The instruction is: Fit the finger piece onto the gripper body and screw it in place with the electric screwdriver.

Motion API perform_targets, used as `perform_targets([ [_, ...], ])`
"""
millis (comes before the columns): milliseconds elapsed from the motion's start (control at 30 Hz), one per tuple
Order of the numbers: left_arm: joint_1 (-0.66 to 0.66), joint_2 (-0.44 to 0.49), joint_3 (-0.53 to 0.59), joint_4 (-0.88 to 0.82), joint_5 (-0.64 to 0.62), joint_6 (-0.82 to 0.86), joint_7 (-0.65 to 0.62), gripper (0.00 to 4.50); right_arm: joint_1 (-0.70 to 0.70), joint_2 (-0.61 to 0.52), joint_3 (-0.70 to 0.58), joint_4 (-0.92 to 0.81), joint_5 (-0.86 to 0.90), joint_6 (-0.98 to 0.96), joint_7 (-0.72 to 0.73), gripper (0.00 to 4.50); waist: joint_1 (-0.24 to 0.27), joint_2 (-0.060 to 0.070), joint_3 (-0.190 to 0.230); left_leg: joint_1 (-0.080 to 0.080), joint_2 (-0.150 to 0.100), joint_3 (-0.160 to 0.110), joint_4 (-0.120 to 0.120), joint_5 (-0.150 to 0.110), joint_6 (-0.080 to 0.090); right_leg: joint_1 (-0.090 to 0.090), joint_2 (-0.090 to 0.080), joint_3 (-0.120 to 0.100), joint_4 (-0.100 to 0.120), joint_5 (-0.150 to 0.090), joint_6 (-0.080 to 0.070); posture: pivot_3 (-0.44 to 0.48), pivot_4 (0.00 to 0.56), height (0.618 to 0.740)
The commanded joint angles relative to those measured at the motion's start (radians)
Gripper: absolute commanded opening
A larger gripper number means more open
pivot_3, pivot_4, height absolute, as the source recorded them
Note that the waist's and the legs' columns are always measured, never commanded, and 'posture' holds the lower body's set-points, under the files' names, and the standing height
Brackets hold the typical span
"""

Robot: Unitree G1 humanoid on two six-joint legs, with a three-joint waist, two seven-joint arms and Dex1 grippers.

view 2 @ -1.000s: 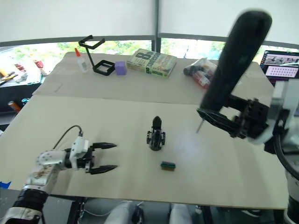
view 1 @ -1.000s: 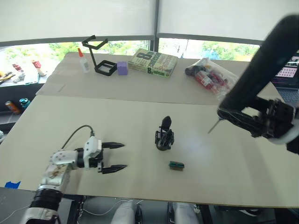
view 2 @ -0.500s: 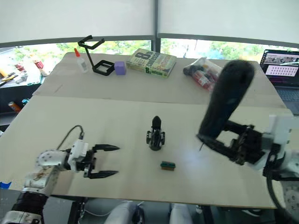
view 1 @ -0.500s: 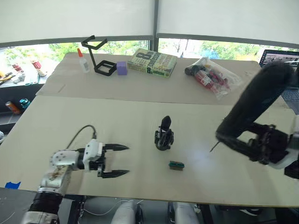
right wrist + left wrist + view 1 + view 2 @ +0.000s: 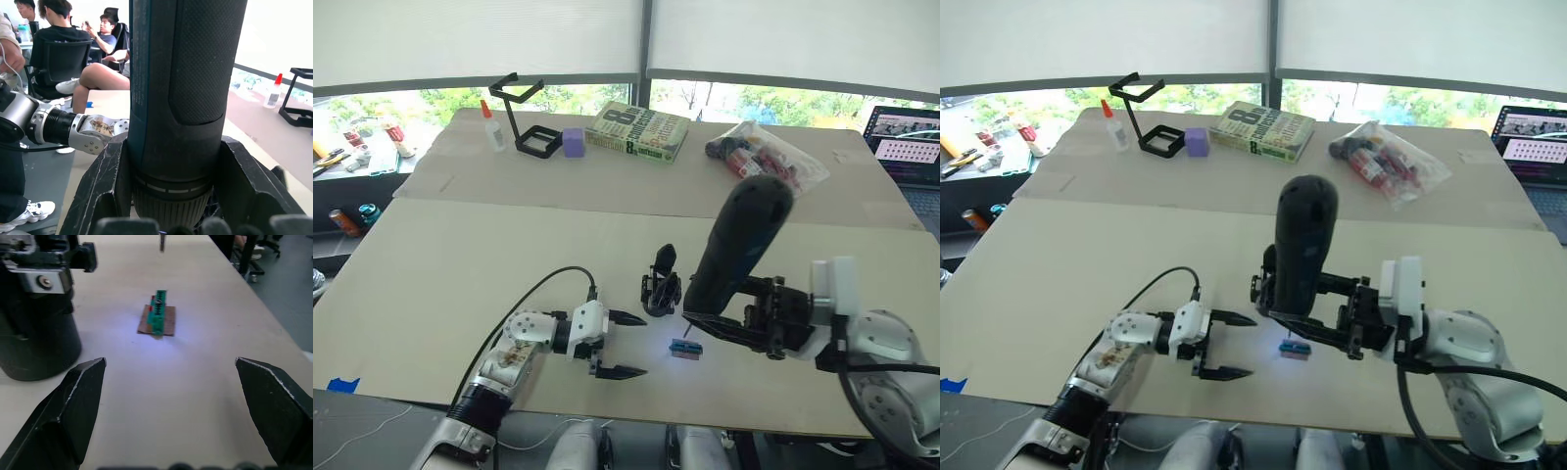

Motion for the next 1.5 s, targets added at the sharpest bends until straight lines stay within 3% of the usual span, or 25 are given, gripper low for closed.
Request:
perform_targets([
  [33,0.014,-0.024,-0.050,0.049,0.045,-0.015,0.030,4.46,-0.030,0.017,0.018,-0.005,-0.011,-0.061,0.009,1.93,0.003,0.000,0.000,0.001,0.000,0.000,0.000,-0.001,0.001,0.001,-0.001,0.000,0.000,0.000,0.000,0.000,0.150,0.740],
  [333,0.041,-0.022,-0.075,0.013,0.040,0.006,0.027,4.46,-0.020,0.012,-0.002,0.019,-0.017,-0.087,0.023,1.93,0.015,0.001,-0.001,0.004,0.000,-0.001,0.000,-0.003,0.004,0.007,-0.003,-0.001,-0.007,0.001,0.002,0.000,0.150,0.740],
  [733,-0.018,-0.077,-0.098,0.088,0.047,-0.020,0.001,4.46,0.065,-0.029,-0.088,0.026,-0.010,-0.098,0.049,1.93,0.023,0.002,-0.001,0.006,-0.003,-0.001,0.001,-0.005,0.009,0.011,-0.006,-0.001,-0.010,0.002,0.003,0.000,0.150,0.740],
  [1500,-0.020,-0.104,-0.106,0.136,0.070,-0.060,-0.001,4.46,0.089,-0.024,-0.085,0.057,-0.038,-0.127,0.068,1.93,0.031,0.002,-0.001,0.007,-0.005,-0.002,0.002,-0.007,0.012,0.013,-0.009,-0.001,-0.010,0.002,0.005,0.000,0.150,0.740],
])
